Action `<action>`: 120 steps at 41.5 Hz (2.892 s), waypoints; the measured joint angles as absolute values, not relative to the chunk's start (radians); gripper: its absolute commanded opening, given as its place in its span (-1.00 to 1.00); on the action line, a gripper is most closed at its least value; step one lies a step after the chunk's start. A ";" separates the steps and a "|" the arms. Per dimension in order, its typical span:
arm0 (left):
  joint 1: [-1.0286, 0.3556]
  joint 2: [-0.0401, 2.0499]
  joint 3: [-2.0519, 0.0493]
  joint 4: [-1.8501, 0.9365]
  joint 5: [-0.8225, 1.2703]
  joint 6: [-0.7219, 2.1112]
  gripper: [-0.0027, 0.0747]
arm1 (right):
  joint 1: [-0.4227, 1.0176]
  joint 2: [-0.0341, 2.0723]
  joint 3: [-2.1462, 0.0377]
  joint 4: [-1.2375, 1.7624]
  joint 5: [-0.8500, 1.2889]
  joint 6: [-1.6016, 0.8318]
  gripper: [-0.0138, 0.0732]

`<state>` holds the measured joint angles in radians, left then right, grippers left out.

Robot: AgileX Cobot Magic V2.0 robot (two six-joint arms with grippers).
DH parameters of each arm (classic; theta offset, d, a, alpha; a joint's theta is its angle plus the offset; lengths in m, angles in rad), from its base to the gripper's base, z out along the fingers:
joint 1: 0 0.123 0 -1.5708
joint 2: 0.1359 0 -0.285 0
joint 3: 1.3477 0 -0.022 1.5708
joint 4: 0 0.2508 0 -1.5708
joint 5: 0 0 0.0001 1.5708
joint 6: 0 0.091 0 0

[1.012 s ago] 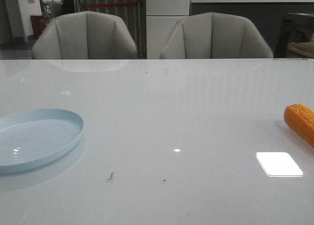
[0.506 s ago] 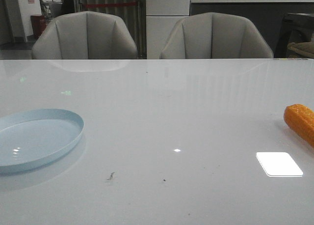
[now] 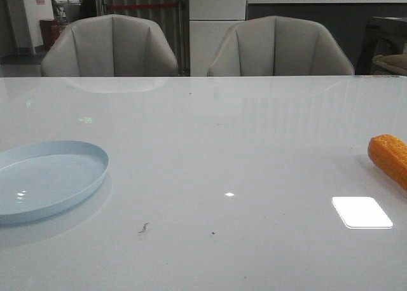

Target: Place corn on plate with both arms

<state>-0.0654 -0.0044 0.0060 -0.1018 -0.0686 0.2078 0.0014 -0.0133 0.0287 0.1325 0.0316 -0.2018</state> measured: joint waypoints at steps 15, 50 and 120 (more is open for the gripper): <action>-0.065 -0.004 -0.001 -0.102 -0.212 0.208 -0.70 | 0.001 -0.013 -0.013 0.172 -0.056 -0.190 -0.56; -0.065 0.808 -0.606 0.012 -0.136 0.208 -0.70 | 0.001 0.830 -0.727 0.172 0.064 -0.187 -0.55; 0.015 1.573 -1.098 -0.200 0.704 0.208 0.36 | 0.001 1.104 -0.729 0.201 0.306 -0.186 0.59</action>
<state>0.0147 1.5726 -1.0980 -0.2000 0.7039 0.2078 0.0014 1.1040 -0.7291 0.2008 0.3062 -0.1857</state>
